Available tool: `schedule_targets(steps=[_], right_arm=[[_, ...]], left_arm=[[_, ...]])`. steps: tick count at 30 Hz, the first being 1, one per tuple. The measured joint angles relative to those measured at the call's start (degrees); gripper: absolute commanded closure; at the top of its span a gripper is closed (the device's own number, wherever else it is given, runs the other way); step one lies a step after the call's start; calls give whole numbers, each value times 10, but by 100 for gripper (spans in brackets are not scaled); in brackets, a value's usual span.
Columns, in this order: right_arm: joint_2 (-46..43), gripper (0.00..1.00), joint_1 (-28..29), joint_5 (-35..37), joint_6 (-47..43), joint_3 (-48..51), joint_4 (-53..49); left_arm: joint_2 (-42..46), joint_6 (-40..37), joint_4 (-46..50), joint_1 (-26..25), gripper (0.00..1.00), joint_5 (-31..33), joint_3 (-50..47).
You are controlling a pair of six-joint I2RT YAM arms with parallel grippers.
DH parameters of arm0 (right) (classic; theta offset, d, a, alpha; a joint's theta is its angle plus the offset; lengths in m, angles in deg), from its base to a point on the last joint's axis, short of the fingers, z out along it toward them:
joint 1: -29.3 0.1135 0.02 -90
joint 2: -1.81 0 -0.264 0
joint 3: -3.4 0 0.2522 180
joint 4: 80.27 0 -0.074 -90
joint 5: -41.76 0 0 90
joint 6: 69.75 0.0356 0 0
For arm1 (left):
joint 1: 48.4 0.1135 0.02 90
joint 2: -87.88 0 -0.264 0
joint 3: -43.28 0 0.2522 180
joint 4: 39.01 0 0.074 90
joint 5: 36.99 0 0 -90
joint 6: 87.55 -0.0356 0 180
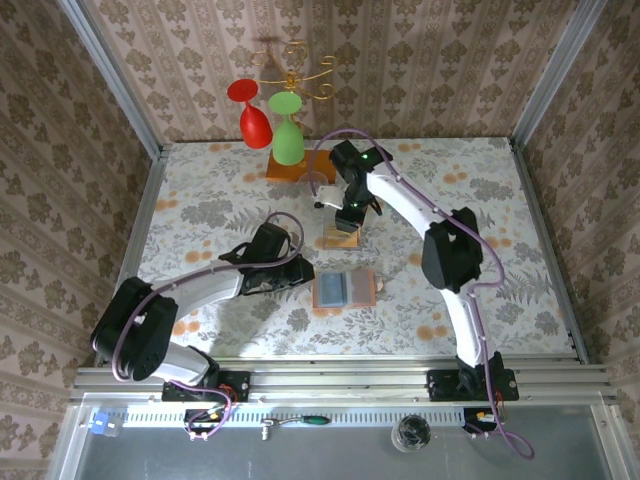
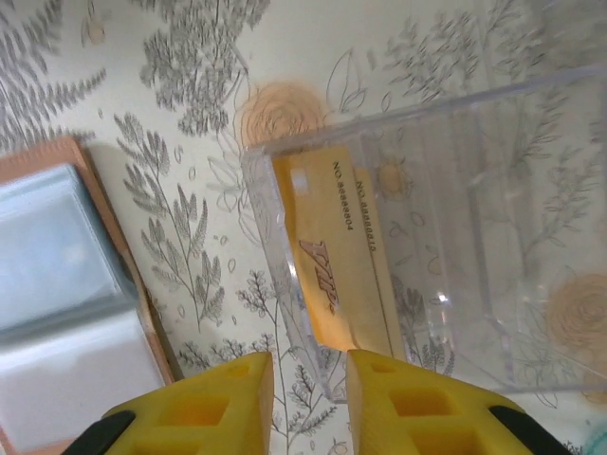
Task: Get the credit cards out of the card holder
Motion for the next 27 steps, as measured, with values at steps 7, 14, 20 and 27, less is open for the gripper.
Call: schedule_targets(steps=[7,14,20,27], right_arm=[[-132,71,2,-20,93,189,170],[-211,71,13,-27,214,324,305],[-285,71,38,-45,301,398,364],[-334,70,57,-55,381,479,408]], left_arm=[[-38,-47,33,0,83,0,67],[-47,-66,37,0,83,0,76],[-67,-68,43,0,83,2,79],[-65,-70,52,0,83,7,84]])
